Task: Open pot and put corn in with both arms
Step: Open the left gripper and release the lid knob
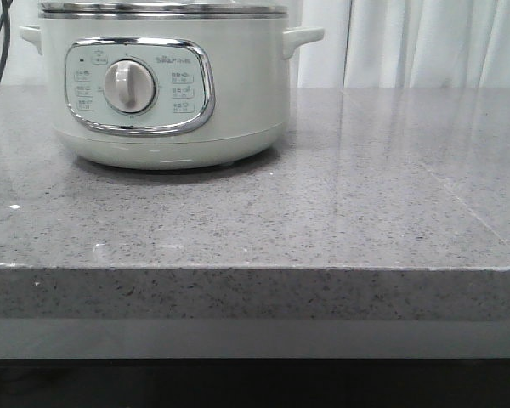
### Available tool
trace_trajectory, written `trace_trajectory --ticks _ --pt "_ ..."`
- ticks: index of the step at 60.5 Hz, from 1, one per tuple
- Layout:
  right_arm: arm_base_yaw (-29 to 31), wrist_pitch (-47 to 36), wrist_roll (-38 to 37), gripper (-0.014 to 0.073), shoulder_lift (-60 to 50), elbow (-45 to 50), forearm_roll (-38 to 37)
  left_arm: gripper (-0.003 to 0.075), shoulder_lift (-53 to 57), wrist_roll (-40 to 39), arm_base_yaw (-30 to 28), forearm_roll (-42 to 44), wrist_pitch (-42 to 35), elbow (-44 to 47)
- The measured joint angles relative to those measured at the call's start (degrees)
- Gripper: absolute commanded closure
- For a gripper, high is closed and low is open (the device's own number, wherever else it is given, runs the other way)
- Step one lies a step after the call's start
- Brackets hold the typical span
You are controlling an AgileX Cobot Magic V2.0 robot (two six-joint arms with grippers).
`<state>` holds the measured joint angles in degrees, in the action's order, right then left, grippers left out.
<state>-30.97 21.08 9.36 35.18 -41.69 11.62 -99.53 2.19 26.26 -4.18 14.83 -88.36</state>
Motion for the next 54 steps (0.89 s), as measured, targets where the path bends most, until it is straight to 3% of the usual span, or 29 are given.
trace_trajectory --ticks 15,27,54 --pt "0.0 0.0 0.0 0.0105 0.0 0.0 0.0 0.0291 0.1 0.0 0.0 -0.7 0.4 0.0" --pt "0.0 0.0 0.0 0.0105 0.0 0.0 0.0 0.029 4.1 0.0 0.0 -0.8 2.7 -0.1" --pt "0.0 0.0 0.0 0.0105 0.0 0.0 0.0 0.029 24.4 1.1 -0.1 -0.5 19.0 3.0"
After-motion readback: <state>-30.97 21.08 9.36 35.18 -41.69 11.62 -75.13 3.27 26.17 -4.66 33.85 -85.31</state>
